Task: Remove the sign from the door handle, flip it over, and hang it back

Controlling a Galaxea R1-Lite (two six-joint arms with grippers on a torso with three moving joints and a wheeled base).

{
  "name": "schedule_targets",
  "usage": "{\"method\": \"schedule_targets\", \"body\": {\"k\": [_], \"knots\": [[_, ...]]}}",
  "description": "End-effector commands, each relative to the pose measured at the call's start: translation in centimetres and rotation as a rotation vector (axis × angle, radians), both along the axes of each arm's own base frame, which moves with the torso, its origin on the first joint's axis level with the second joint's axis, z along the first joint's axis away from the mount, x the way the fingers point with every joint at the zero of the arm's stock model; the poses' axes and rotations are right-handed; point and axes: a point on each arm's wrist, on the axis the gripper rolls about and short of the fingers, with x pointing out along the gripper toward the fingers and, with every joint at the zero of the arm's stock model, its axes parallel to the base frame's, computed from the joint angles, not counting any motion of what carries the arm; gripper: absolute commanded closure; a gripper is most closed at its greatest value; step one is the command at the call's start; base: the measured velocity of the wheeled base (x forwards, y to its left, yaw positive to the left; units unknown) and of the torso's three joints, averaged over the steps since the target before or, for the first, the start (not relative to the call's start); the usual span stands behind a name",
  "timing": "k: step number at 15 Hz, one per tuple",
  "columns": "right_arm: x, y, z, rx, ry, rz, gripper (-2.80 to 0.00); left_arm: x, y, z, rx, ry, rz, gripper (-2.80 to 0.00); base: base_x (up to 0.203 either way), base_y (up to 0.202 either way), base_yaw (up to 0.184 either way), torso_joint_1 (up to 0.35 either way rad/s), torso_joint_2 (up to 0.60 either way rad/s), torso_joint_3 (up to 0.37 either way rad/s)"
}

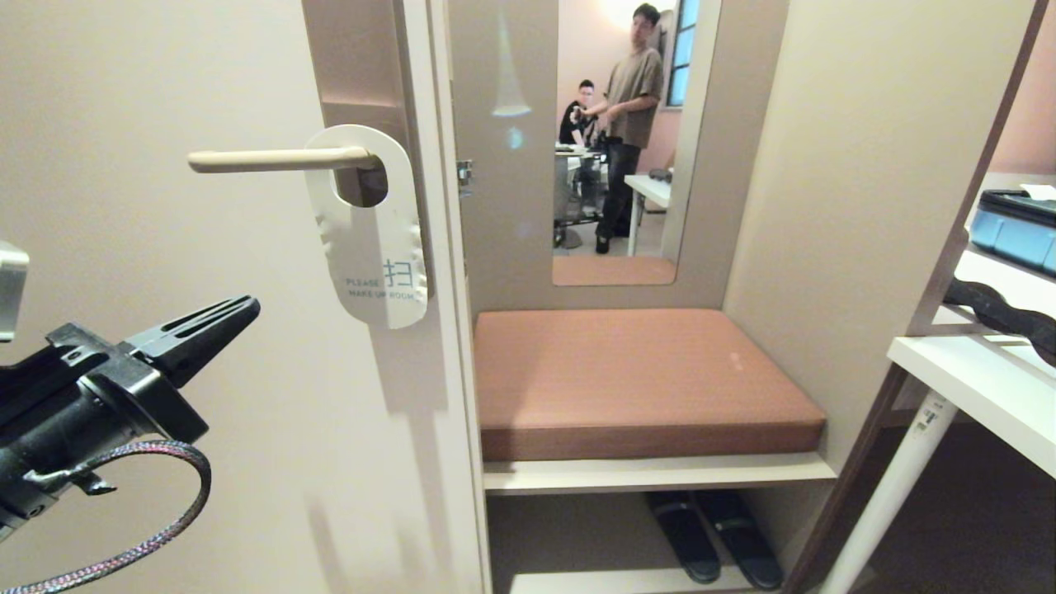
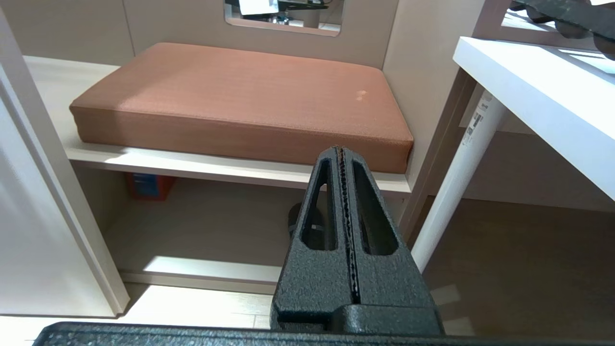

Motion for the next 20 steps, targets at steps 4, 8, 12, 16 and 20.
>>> {"method": "schedule_targets", "body": {"k": [4, 8, 12, 16, 20], "knots": [[0.0, 0.0, 0.0, -0.001, 0.0, 0.003, 0.0, -1.0, 0.9, 0.7, -0.006, -0.049, 0.068, 0.0, 0.0, 0.0, 0.0, 0.0, 0.0, 0.0], [0.0, 0.0, 0.0, -0.002, 0.0, 0.001, 0.0, -3.0, 2.8, -0.4, -0.005, -0.049, 0.198, 0.0, 0.0, 0.0, 0.0, 0.0, 0.0, 0.0], [0.0, 0.0, 0.0, -0.001, 0.0, 0.003, 0.0, -7.3, 3.1, -3.9, -0.012, -0.022, 0.259, 0.0, 0.0, 0.0, 0.0, 0.0, 0.0, 0.0], [0.0, 0.0, 0.0, -0.001, 0.0, 0.001, 0.0, -10.4, 3.2, -5.3, -0.017, -0.009, 0.275, 0.0, 0.0, 0.0, 0.0, 0.0, 0.0, 0.0], [0.0, 0.0, 0.0, -0.001, 0.0, 0.002, 0.0, -13.5, 3.3, -7.2, -0.016, 0.03, 0.34, 0.0, 0.0, 0.0, 0.0, 0.0, 0.0, 0.0]]}}
